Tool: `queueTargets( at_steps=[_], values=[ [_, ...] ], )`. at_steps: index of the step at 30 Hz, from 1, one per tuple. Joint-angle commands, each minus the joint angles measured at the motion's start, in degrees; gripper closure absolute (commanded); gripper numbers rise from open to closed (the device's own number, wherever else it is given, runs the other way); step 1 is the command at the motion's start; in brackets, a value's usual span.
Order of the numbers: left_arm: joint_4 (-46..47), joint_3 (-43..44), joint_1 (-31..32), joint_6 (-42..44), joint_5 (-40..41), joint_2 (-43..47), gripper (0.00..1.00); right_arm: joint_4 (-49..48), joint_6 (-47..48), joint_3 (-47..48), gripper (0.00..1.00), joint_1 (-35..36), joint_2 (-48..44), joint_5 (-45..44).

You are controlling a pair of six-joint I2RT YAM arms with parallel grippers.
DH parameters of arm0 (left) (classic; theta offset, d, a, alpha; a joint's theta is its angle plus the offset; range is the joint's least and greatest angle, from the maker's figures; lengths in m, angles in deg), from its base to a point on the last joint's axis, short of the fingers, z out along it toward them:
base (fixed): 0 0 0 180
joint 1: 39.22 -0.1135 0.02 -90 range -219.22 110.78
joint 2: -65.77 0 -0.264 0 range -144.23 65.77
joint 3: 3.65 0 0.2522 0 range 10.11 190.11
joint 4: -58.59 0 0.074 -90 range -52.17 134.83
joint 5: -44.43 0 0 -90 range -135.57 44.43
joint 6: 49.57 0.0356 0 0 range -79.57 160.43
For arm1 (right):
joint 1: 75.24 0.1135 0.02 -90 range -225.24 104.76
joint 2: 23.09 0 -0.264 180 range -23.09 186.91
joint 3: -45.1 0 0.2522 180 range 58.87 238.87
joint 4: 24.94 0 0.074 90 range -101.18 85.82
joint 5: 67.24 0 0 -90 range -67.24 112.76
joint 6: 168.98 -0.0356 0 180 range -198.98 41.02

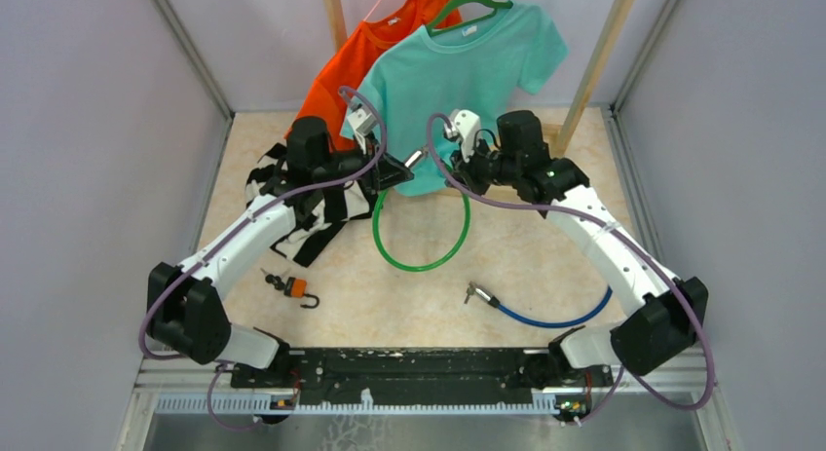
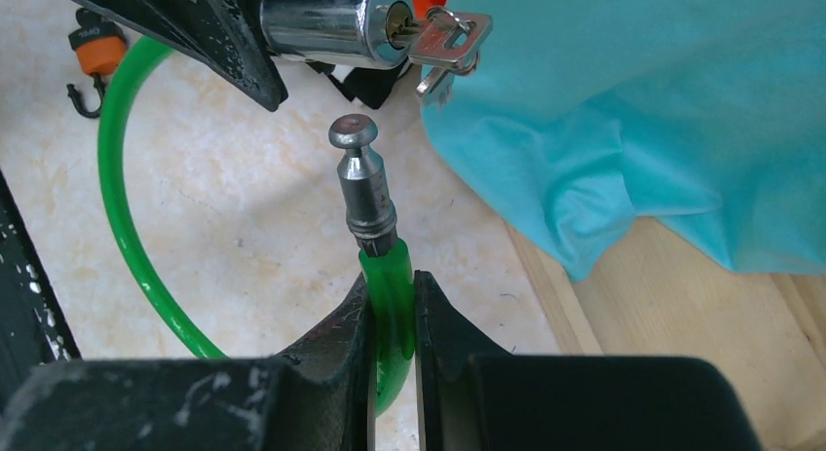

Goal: Lock with the key
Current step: Lock the lock.

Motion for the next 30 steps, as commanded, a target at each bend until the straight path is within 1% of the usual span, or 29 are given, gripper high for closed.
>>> queueTargets(
  at_steps=[1, 9, 21, 30],
  values=[
    [5.32, 1.23, -0.17, -4.15, -2.1, 0.29, 1.0, 4.01, 1.68, 5.3, 1.0, 2.3, 2.69, 0.1],
    [6.82, 0.07, -0.15, -6.49, -2.35, 0.79, 1.0, 5.57, 1.65, 6.66, 1.0, 4.07, 5.44, 0.06],
    [8.21, -2.46, -0.12, -5.91, -3.33, 1.66, 1.0, 6.66, -0.45, 10.82, 1.0, 4.77, 8.51, 0.66],
    [9.06, -2.79, -0.18, -6.41, -3.42, 1.93, 1.0, 6.75, -0.37, 10.06, 1.0, 4.99, 9.2, 1.02]
  ],
)
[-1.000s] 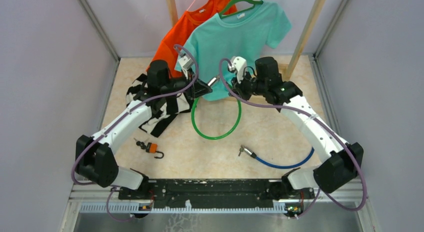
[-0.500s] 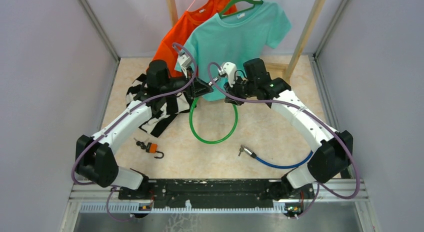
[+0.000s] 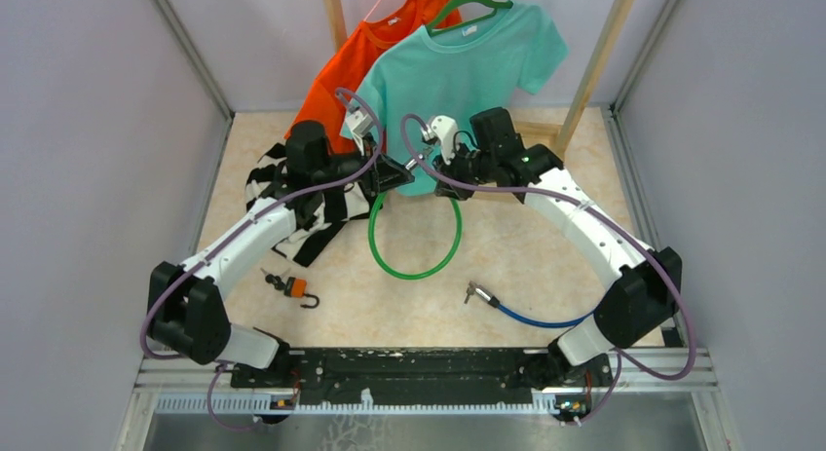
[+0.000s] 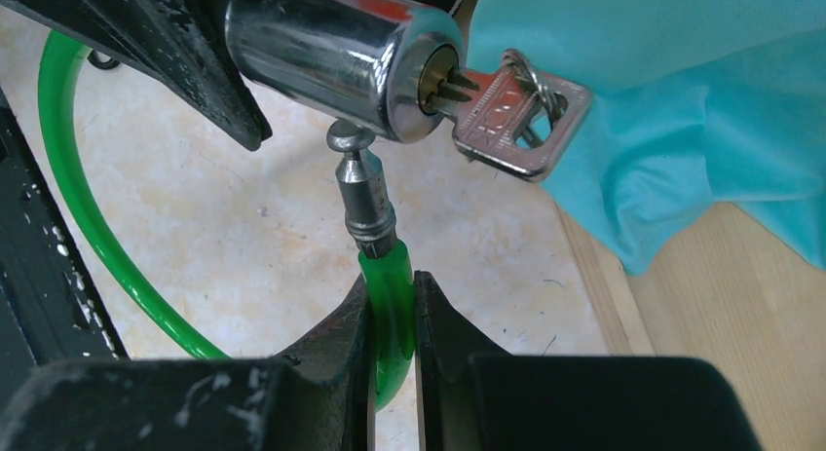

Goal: Lock with the key
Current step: Lock the lock.

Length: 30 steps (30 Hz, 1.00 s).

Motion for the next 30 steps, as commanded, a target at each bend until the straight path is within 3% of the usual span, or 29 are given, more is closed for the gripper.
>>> queueTargets(
  at_steps=[1, 30],
  values=[
    [4.08, -0.05, 0.17, -0.9, -1.35, 1.8, 1.0, -2.27, -1.11, 2.28, 1.0, 1.27, -0.12, 2.89],
    [5.0, -2.88, 1.09, 1.34, -1.26, 1.14, 1.0, -2.51, -2.44, 4.24, 1.0, 2.35, 0.22, 3.47]
  ],
)
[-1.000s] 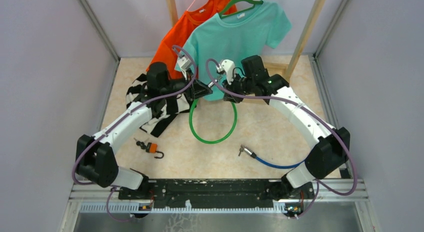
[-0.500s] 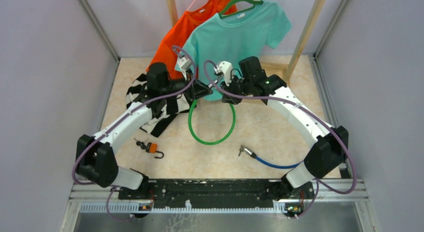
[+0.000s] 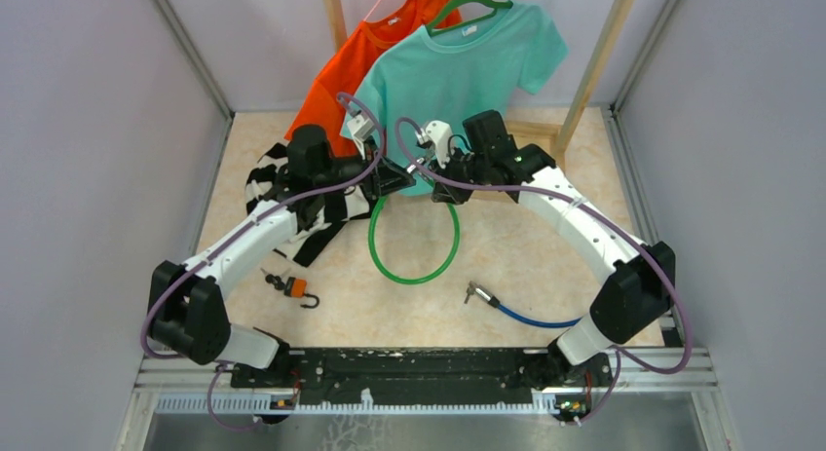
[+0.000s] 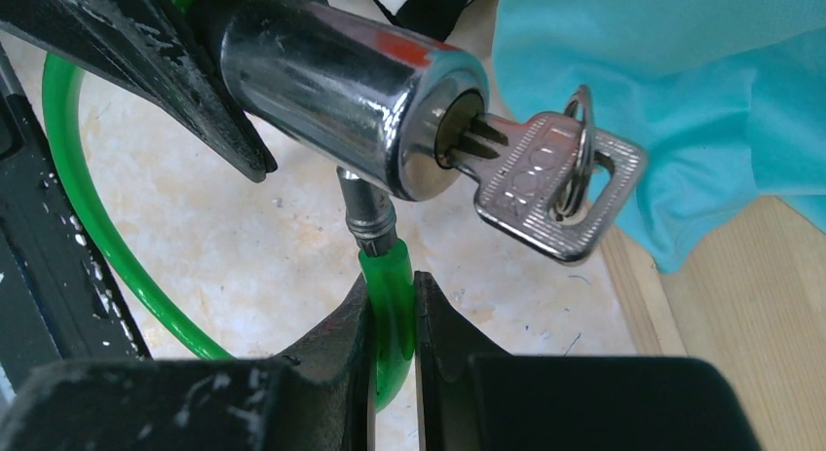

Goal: Lock with the key
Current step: Lock the lock.

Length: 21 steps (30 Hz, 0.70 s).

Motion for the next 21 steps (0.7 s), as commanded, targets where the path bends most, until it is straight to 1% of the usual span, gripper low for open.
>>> queueTargets(
  at_steps=[1, 9, 21],
  values=[
    [2.53, -1.28, 0.59, 1.14, -0.29, 1.1, 1.0, -3.86, -1.26, 3.61, 1.0, 1.15, -1.83, 3.23],
    [3.08, -1.49, 0.21, 0.39, 0.23, 1.21, 1.0, -4.31, 0.42, 0.25, 1.0, 1.15, -4.1, 3.49],
    [2.08, -1.3, 0.35, 1.82, -0.15, 1.79, 1.0, -4.2, -0.68, 2.08, 1.0, 1.15, -2.52, 4.72]
  ],
)
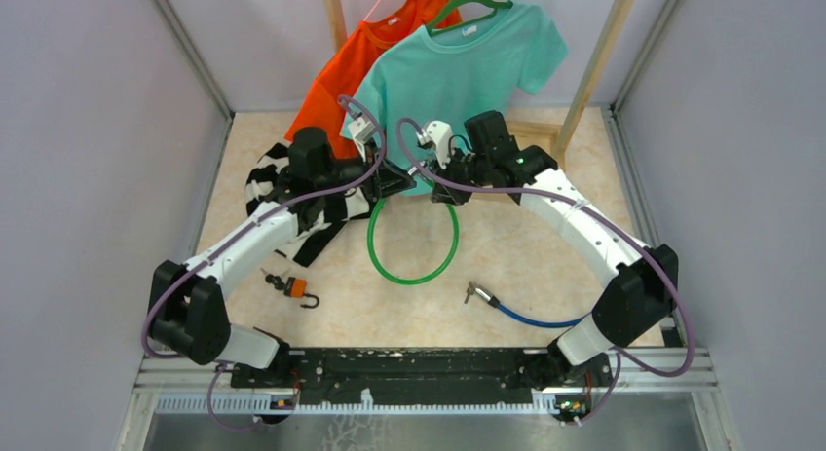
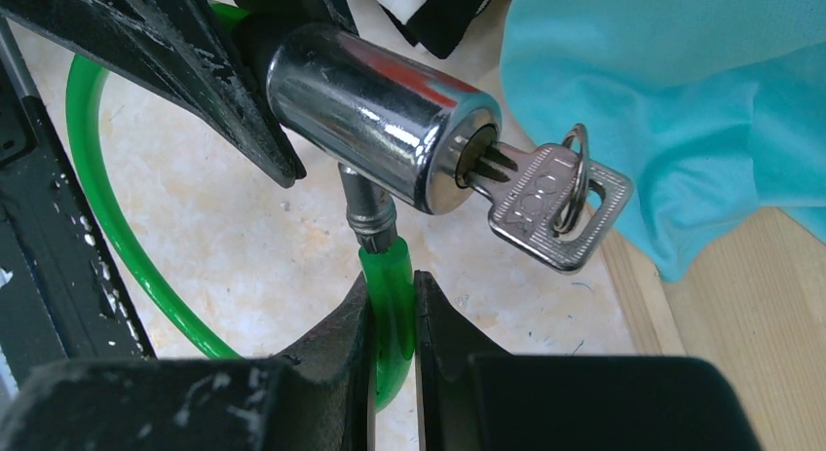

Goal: Lock with the key
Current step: Lock the lock.

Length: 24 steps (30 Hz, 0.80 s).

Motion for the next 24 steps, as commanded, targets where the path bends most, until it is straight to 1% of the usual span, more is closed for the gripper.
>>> queueTargets(
  at_steps=[1, 7, 11, 16, 19, 24],
  values=[
    [0.4, -0.01, 0.22, 1.97, -0.43, 1.87, 1.0, -3.77, -0.87, 2.64, 1.0, 1.11, -1.6, 3.65],
    [0.18, -0.82, 0.36, 2.67, 0.72, 1.93, 1.0, -3.64, -1.66, 3.77, 1.0, 1.11, -1.7, 5.34],
    [1.16, -1.47, 0.45, 1.89, 0.67, 1.61, 1.0, -5.86, -2.26, 0.35, 1.0, 1.13, -3.45, 9.17],
    [0.85, -1.54, 0.99, 2.92, 0.65, 1.36, 1.0, -7.25, -2.1, -1.1, 1.0, 1.11, -4.54, 13.93],
    [-0.06, -1.73, 1.6, 4.65, 0.75, 1.36, 1.0, -8.69, -2.63, -1.81, 1.0, 1.11, -4.67, 13.74],
    [-0.61, -2.19, 1.89, 5.96, 1.07, 1.01, 1.0, -8.44, -0.95, -0.01, 1.0, 0.6, -4.76, 12.12]
  ],
)
